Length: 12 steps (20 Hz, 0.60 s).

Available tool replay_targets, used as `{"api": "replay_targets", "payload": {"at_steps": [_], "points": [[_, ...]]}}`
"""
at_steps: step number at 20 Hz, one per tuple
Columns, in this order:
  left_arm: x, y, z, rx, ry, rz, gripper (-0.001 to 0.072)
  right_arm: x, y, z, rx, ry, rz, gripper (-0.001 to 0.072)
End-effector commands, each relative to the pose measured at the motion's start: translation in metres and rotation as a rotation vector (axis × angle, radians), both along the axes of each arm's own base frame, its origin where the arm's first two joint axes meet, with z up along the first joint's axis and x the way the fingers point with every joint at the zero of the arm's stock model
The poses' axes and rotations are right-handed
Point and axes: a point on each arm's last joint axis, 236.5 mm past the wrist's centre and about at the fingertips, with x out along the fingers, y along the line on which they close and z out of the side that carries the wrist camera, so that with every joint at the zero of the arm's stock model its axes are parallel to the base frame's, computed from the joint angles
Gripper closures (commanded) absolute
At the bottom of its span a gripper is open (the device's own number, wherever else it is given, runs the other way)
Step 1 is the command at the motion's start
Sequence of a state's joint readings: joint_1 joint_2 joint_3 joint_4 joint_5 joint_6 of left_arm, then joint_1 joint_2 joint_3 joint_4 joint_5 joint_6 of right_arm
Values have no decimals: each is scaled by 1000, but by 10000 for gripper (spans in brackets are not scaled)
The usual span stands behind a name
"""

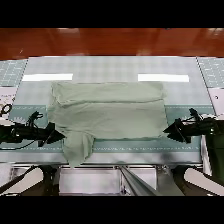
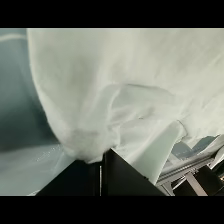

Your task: Fold the shirts.

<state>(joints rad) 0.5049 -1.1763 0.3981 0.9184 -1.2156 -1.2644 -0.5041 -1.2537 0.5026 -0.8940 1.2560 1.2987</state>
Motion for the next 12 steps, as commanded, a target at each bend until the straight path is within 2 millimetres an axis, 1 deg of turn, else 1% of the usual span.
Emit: {"api": "replay_targets", "payload": {"at_steps": [1,3,5,6,8,10,12], "points": [[5,1,0,4,-13,16,691,25,14,-2,-13,-94,40,679],[11,3,3,7,-30,10,691,30,12,8,-5,-128,87,681],[20,3,14,-9,-69,-17,690,33,10,19,2,-148,140,681],[28,3,22,-21,-98,-20,690,38,9,26,4,-164,147,681],[54,5,38,-38,-174,8,690,57,3,39,-12,-217,145,681],[84,13,56,-30,-259,49,691,84,-6,53,-39,-290,121,681],[119,17,81,-57,-382,56,691,105,-13,61,-40,-313,112,681]]}}
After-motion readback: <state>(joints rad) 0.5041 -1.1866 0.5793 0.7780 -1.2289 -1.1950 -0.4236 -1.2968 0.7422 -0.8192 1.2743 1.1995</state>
